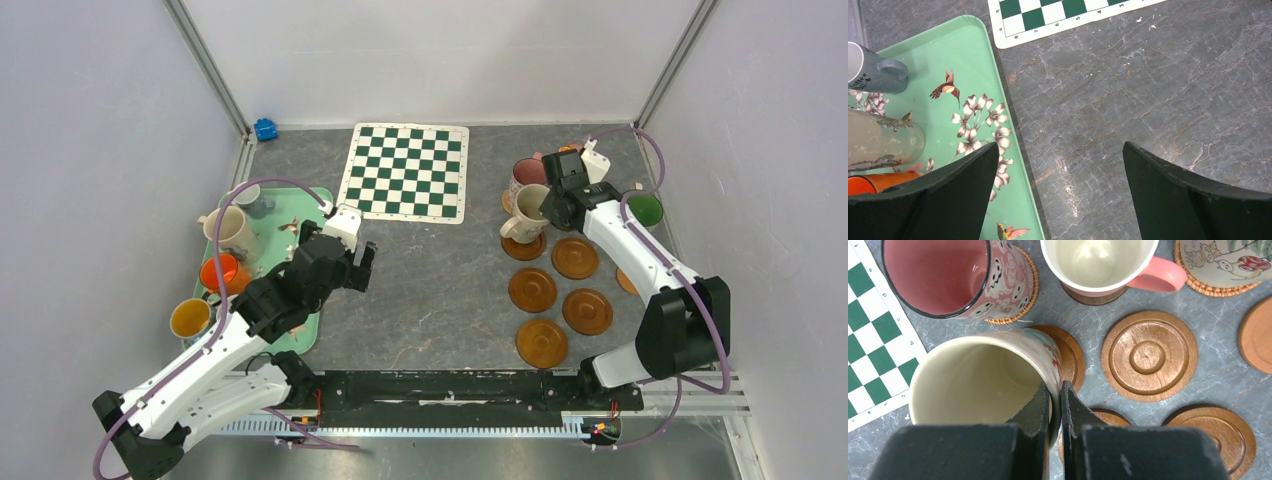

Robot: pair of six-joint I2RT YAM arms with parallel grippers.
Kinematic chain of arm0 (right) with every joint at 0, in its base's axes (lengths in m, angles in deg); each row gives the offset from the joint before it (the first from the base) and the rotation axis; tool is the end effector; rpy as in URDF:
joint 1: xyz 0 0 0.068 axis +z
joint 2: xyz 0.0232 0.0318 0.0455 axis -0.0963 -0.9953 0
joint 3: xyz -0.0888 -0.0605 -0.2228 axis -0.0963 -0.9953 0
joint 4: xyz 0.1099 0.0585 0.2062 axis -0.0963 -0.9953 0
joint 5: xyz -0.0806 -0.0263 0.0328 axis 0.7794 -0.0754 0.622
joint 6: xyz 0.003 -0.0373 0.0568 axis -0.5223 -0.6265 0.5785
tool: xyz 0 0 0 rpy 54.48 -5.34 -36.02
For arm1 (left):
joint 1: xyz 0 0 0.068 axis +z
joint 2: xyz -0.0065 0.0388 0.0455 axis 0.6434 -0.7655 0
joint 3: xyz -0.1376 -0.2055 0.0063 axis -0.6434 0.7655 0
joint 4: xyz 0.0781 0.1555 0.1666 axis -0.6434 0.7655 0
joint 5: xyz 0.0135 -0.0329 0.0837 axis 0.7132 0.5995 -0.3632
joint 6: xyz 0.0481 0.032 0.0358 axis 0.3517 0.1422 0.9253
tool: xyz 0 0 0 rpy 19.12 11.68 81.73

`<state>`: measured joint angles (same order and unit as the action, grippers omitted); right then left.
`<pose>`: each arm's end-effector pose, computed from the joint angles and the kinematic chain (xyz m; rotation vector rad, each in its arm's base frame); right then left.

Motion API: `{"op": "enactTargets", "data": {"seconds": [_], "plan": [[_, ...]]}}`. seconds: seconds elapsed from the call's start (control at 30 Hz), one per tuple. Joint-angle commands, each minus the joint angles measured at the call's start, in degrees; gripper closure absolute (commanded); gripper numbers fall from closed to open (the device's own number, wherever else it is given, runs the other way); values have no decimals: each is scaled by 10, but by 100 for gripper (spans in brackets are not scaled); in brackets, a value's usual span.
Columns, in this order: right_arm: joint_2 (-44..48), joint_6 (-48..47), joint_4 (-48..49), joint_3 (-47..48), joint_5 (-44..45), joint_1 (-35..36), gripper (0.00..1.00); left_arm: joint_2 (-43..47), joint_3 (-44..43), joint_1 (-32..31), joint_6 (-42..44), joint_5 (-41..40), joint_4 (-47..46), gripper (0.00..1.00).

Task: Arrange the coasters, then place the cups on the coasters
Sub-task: Place the cup on the coaster.

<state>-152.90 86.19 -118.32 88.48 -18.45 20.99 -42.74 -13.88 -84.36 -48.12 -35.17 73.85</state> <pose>0.2904 0.0573 0.2442 0.7321 2.2941 -0.0657 0.1408 -0.1012 0.2798 0.3949 2.0473 -0.0053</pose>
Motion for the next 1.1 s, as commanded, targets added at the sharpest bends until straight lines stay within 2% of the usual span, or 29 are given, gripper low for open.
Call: {"op": "enactTargets", "data": {"seconds": [0.0,0.47,0.67,0.83,1.07], "plan": [[6,-3,68,15,1,-2,100,0,0,1,11,-13,-12,0],[-10,-13,34,27,-3,-1,100,-2,-1,1,12,-13,-11,0],[-22,-15,28,31,-8,-2,97,-2,-1,1,12,-13,-11,0],[-23,-15,19,39,-4,-2,85,-2,-1,1,12,-14,-11,0],[-16,-34,-6,84,-6,-2,59,-2,-1,1,11,-18,-11,0]]}}
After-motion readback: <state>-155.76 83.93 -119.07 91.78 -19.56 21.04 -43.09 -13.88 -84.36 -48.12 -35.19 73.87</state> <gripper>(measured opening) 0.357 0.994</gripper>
